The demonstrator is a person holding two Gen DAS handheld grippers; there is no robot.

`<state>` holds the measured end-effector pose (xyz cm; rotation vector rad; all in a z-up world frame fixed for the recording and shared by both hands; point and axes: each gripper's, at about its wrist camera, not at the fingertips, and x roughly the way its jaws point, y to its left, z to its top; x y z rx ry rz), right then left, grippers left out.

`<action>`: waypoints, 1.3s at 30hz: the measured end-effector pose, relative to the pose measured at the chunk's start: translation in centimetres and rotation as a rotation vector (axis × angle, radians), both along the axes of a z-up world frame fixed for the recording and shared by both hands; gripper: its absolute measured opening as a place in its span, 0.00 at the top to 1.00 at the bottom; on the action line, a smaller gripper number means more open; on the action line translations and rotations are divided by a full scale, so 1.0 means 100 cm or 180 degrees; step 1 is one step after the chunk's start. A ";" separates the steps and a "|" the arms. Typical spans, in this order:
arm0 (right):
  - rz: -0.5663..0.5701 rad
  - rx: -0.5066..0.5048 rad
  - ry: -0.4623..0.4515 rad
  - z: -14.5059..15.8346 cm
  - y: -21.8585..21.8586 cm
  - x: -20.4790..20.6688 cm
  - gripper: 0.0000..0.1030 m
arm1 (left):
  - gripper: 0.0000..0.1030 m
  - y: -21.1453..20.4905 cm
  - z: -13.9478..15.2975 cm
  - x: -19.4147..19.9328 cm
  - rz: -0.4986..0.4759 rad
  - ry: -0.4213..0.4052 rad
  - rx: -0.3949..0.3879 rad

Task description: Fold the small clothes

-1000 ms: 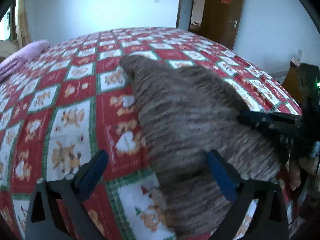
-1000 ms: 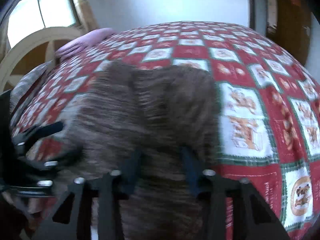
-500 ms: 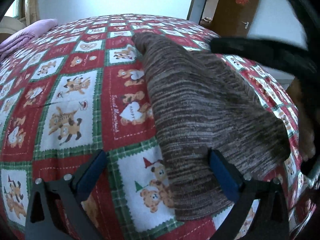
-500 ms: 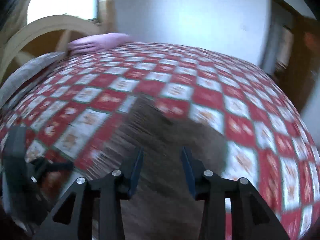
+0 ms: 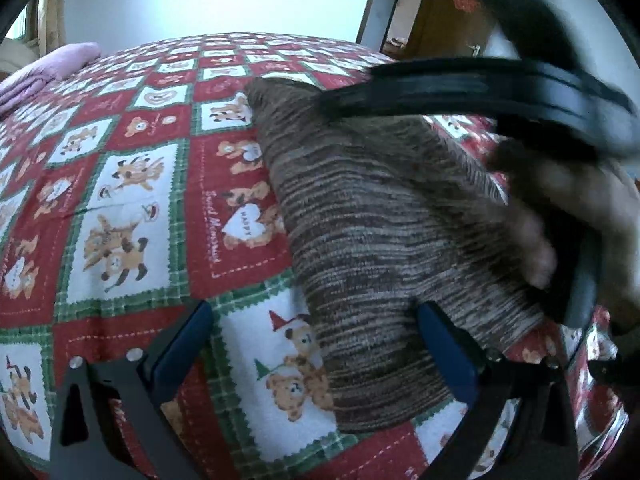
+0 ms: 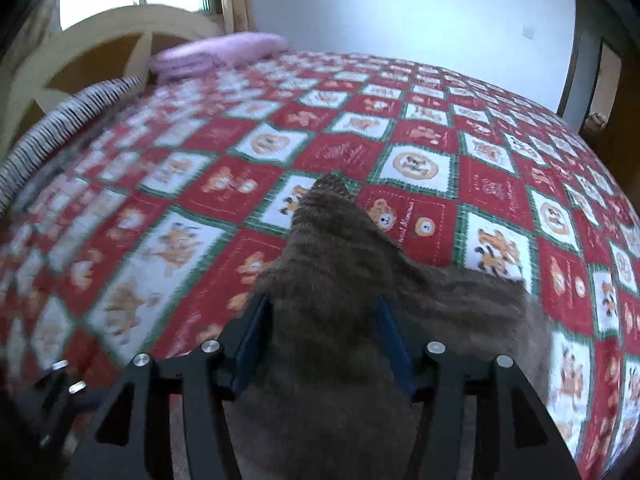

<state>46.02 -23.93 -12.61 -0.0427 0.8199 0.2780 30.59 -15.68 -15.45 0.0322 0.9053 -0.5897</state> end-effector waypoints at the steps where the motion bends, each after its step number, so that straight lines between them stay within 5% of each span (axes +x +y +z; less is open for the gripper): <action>1: -0.0027 0.0028 -0.0066 0.005 -0.004 -0.008 0.45 | 0.00 0.000 0.000 0.000 0.0004 0.0001 -0.0008; 4: -0.0089 -0.0106 -0.0101 0.006 -0.022 -0.041 0.45 | 0.00 -0.004 -0.001 -0.001 0.0008 -0.0029 0.0074; 7: -0.0240 -0.0528 0.0237 -0.026 -0.034 -0.045 0.45 | 0.00 -0.007 -0.003 -0.001 0.0002 -0.0052 0.0152; 11: -0.0412 -0.0097 0.0132 -0.035 -0.064 -0.055 0.44 | 0.00 -0.007 -0.003 -0.002 0.0008 -0.0062 0.0172; 17: -0.0427 -0.0228 -0.0006 -0.038 -0.068 -0.076 0.44 | 0.00 -0.008 -0.003 -0.003 0.0026 -0.0077 0.0203; 25: -0.0689 0.0615 0.0164 -0.047 -0.122 -0.091 0.38 | 0.00 -0.008 -0.003 -0.003 0.0045 -0.0091 0.0232; 33: -0.0700 0.0570 0.0173 -0.049 -0.118 -0.091 0.38 | 0.00 -0.009 0.003 0.001 0.0054 -0.0028 0.0294; 37: -0.0681 0.0697 0.0177 -0.050 -0.125 -0.092 0.38 | 0.00 0.009 0.024 0.008 0.0208 -0.0157 -0.0067; 39: -0.0688 0.0904 0.0200 -0.050 -0.134 -0.092 0.38 | 0.00 0.007 0.022 0.018 0.0183 -0.0081 -0.0023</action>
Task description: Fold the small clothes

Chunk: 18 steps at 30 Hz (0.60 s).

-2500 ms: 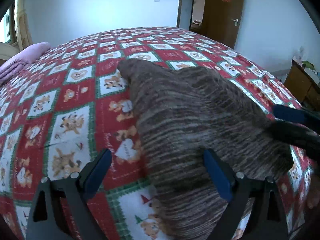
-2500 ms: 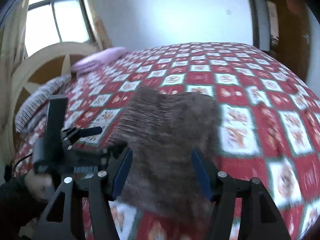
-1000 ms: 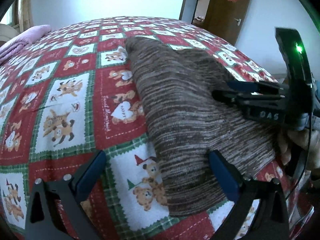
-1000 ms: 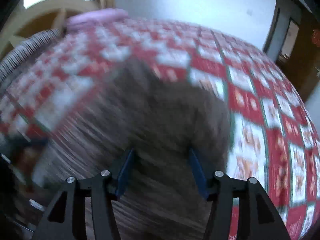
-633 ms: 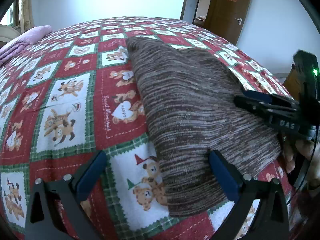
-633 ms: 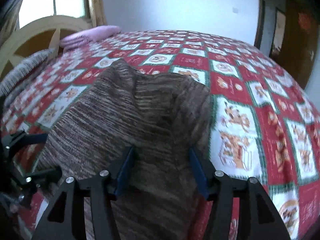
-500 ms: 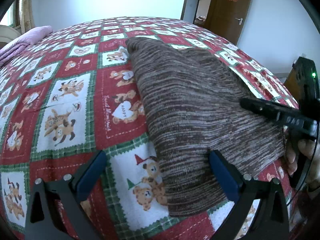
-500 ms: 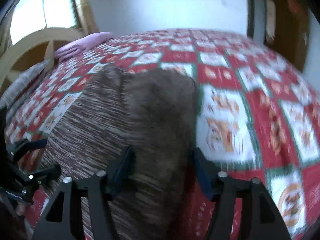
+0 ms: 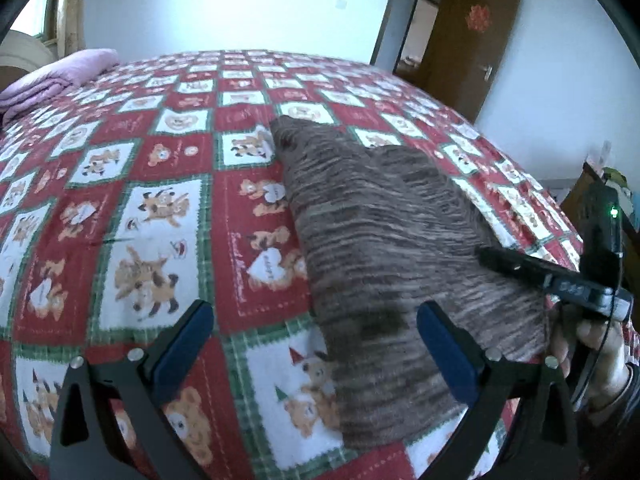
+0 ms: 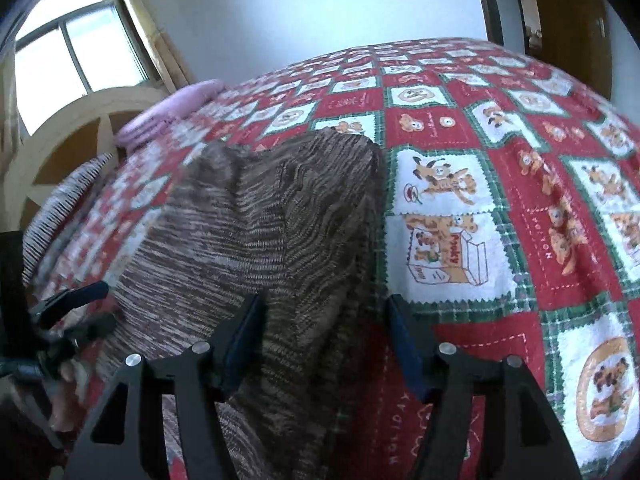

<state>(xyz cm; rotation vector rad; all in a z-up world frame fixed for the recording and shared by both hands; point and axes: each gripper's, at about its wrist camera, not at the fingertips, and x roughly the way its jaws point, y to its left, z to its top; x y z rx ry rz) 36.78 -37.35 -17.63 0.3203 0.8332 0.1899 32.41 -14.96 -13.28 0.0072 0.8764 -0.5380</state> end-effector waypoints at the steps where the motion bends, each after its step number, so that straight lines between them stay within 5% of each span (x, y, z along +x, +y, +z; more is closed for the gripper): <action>1: -0.0017 0.0136 0.0007 0.000 -0.006 0.001 0.38 | 0.00 -0.002 -0.003 0.005 -0.0012 0.0038 0.0041; 6: -0.0140 0.0514 0.0053 0.000 -0.025 0.017 0.38 | 0.00 -0.004 -0.020 0.024 -0.0090 0.0335 -0.0147; 12: -0.0134 0.0574 0.0113 -0.001 -0.031 0.059 0.38 | 0.00 -0.006 -0.022 0.021 -0.0153 0.0278 -0.0223; 18: -0.0046 0.0677 0.0110 -0.004 -0.031 0.103 0.38 | 0.16 -0.012 -0.019 0.017 -0.0290 0.0219 -0.0248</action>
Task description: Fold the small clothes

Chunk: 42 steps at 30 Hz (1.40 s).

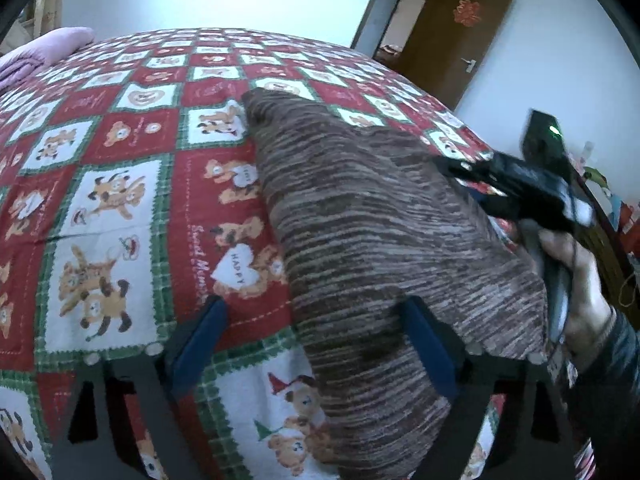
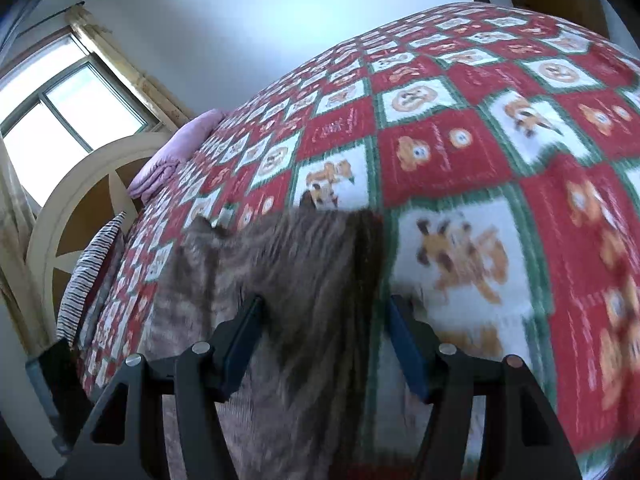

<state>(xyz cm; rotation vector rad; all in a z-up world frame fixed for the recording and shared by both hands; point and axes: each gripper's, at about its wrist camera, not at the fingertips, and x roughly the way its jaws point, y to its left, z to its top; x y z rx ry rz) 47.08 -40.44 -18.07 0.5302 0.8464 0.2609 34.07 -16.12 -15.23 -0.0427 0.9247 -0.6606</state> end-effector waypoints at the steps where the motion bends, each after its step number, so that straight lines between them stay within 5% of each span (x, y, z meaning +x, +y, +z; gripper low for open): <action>1: 0.0032 0.0010 -0.0016 -0.001 0.001 0.005 0.38 | 0.21 -0.001 0.000 -0.001 -0.0028 -0.0008 -0.0015; 3: 0.0108 0.0048 -0.0081 -0.002 0.004 0.011 0.41 | 0.29 -0.004 0.000 -0.001 -0.0084 0.0009 -0.0059; 4: 0.0200 0.0144 -0.0108 -0.004 0.006 0.014 0.54 | 0.34 -0.005 0.000 -0.001 -0.0108 0.0022 -0.0081; 13: 0.0252 0.0082 -0.0109 0.004 0.019 0.007 0.78 | 0.71 -0.011 0.013 -0.008 -0.0138 0.0093 -0.0103; 25: 0.0431 0.0030 -0.0445 0.059 0.075 -0.041 0.80 | 0.74 0.033 0.043 -0.064 -0.0059 -0.0332 0.0225; 42: 0.0988 0.0165 -0.0490 0.067 0.202 -0.059 0.80 | 0.74 0.130 0.055 -0.104 0.0405 -0.0422 0.0421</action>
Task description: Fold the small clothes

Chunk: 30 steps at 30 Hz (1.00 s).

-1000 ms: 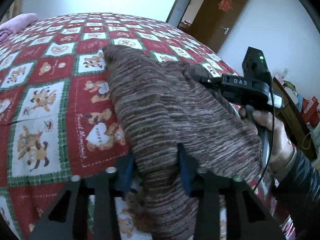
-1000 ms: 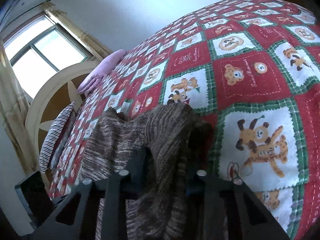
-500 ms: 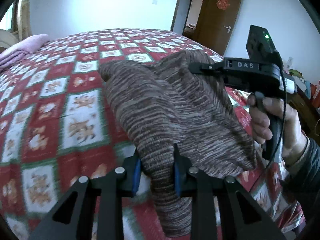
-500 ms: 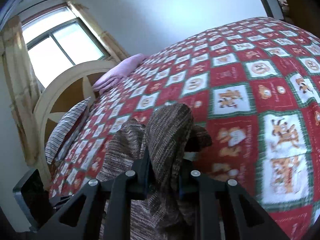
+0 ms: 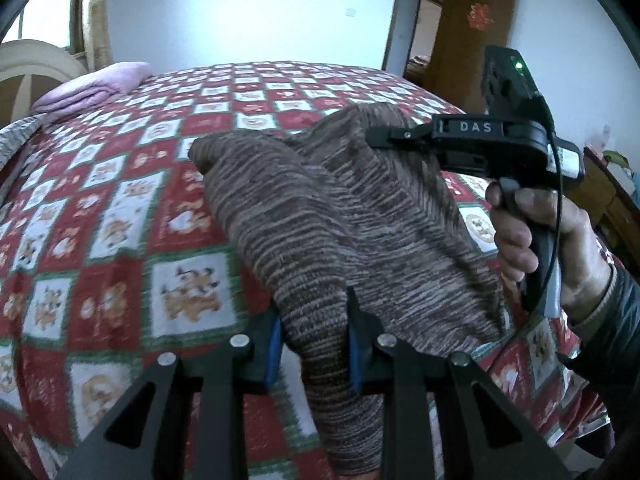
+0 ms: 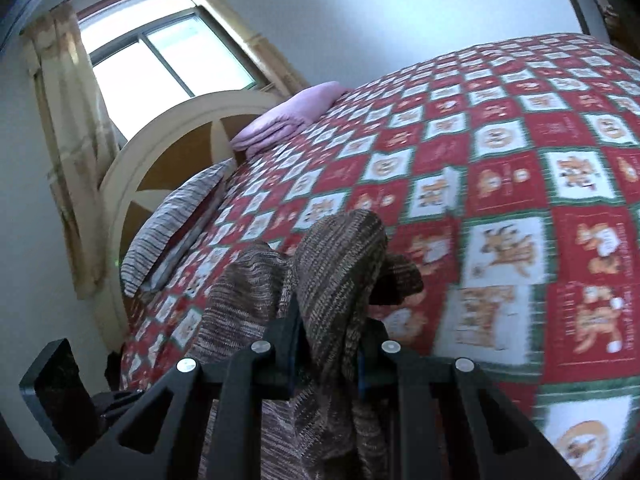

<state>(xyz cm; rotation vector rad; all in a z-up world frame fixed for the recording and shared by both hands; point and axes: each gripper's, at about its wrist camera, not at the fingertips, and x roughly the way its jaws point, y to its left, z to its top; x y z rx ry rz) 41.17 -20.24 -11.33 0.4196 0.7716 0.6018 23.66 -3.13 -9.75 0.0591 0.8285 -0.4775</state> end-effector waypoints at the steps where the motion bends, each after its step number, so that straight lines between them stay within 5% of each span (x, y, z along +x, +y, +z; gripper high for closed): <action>1: 0.0030 0.0001 0.0000 0.000 0.007 0.000 0.80 | 0.74 0.003 0.000 -0.001 0.0020 -0.0008 -0.0003; 30: 0.0604 -0.0071 0.0032 -0.002 0.142 0.014 0.80 | 0.74 0.093 0.001 -0.025 0.0496 -0.0049 -0.0081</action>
